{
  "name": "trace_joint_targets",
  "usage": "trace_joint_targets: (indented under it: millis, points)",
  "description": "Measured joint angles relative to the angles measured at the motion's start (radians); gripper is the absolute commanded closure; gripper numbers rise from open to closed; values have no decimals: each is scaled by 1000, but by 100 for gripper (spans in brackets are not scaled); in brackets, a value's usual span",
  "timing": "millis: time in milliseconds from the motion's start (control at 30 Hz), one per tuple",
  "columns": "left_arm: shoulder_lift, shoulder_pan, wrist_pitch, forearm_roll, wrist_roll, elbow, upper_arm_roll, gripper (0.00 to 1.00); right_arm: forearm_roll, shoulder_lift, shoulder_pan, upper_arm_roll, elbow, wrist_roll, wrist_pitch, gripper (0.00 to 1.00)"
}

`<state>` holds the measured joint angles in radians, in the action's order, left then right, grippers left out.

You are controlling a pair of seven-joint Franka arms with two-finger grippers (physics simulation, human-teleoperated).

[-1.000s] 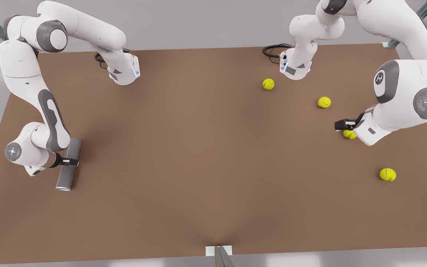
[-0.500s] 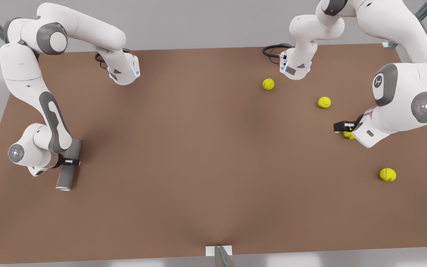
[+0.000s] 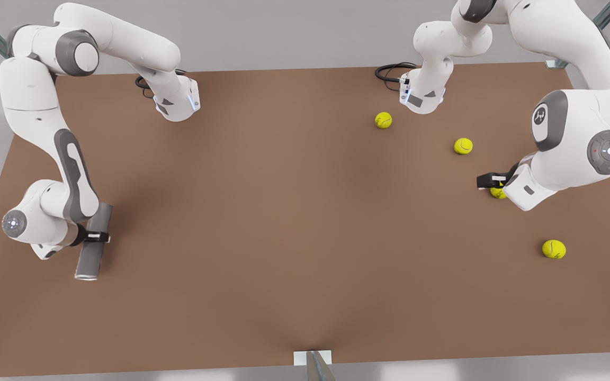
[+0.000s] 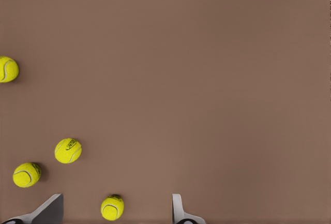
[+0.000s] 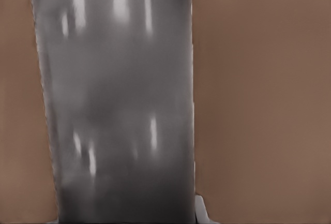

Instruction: Put the tennis tube upright

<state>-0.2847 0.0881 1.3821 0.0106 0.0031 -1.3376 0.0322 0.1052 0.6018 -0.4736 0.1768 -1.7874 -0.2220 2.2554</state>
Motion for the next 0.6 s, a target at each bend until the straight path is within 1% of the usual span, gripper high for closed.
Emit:
trace_joint_targets:
  millis: [67,267,333,600]
  points:
    - [0,-1,0,0,0,0,0,0,2,1,2,38,24,-7,0,29]
    - [-1,-1,2,0,0,0,0,0,1,1,60,60,28,1,0,29]
    - [-1,-1,2,0,0,0,0,0,4,1,62,83,28,-5,1,29]
    - [-14,-4,14,0,1,0,2,0,2,2,211,84,28,12,10,29]
